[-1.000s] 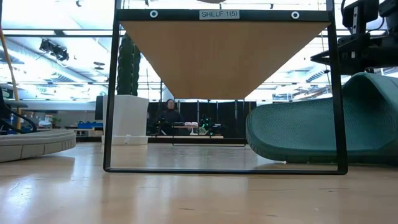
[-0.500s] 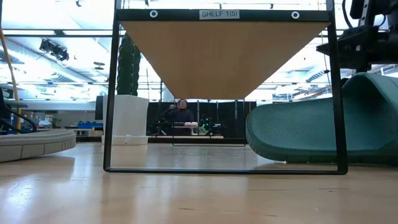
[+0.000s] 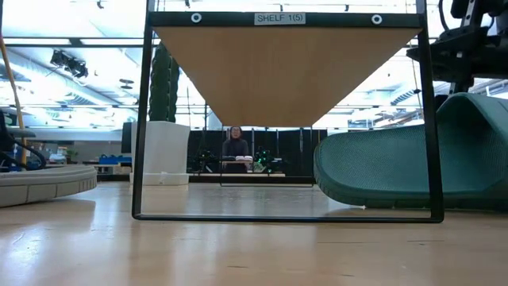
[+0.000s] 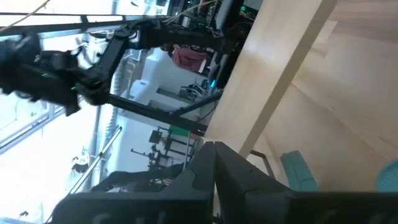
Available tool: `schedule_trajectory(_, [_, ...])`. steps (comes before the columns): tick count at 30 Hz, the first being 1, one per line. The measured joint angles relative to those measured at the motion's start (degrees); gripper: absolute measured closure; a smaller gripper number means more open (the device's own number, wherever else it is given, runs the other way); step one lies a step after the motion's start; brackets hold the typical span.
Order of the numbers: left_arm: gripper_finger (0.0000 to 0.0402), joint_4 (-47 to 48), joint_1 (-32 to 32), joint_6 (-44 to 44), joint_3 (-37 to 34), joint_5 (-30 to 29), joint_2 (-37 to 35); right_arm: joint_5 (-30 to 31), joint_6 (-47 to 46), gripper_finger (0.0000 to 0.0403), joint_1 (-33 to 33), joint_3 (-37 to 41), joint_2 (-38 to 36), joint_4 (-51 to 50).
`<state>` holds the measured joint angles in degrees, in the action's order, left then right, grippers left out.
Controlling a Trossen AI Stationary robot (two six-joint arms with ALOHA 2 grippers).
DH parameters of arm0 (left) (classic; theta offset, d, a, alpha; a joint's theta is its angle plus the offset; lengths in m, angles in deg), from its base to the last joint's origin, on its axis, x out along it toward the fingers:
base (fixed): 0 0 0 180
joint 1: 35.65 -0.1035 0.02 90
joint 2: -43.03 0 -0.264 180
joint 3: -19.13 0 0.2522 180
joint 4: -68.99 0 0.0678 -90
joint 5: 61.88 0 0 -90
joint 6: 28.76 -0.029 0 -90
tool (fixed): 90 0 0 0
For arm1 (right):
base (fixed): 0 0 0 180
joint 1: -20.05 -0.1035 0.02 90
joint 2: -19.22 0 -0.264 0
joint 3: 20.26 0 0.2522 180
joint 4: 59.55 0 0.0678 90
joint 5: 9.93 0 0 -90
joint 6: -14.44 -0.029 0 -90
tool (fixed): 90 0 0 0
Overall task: Pick and place slides into the shelf
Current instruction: Put the right gray slipper onto the shelf
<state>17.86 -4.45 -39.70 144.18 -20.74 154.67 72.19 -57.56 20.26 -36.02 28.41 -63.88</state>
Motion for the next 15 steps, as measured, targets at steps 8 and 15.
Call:
schedule_trajectory(8, [0.0324, 1.9, 2.7, -8.6, 19.6, -1.7, 8.5, 0.0, 0.0, 0.0386, 0.0, 0.0, 0.0, 2.3])
schedule_trajectory(15, [0.0324, 1.7, -4.2, 1.3, 20.1, -3.6, 12.6, -0.7, 0.4, 0.0386, 0.0, -0.5, 0.0, 3.1])
